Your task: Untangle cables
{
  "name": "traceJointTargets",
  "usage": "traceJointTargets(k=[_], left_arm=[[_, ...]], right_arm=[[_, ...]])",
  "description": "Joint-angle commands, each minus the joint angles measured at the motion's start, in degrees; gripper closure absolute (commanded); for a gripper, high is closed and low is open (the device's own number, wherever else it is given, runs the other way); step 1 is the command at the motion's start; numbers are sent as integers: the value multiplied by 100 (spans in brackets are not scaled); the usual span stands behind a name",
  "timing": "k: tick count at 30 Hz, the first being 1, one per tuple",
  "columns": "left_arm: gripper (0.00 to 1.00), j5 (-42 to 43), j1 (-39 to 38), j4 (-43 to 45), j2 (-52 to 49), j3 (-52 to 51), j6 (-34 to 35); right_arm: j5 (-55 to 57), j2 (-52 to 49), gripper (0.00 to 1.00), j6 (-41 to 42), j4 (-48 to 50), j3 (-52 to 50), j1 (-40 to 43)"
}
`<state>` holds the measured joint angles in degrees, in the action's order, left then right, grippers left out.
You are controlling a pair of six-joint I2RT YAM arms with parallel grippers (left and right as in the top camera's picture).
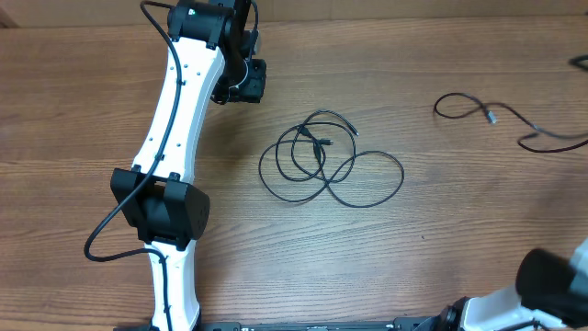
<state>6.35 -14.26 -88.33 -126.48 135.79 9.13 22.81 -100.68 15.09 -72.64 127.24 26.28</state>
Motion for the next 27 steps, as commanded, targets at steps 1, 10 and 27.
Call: traceJointTargets(k=[1, 10, 27], left_arm=[[61, -55, 0, 2, 22, 2, 118], [62, -35, -2, 4, 22, 2, 122], [61, -37, -57, 11, 22, 2, 120]], right_arm=[[7, -214, 96, 778, -109, 98, 535], [-627, -492, 96, 1270, -157, 96, 1375], [-2754, -608, 14, 103, -131, 96, 1191]])
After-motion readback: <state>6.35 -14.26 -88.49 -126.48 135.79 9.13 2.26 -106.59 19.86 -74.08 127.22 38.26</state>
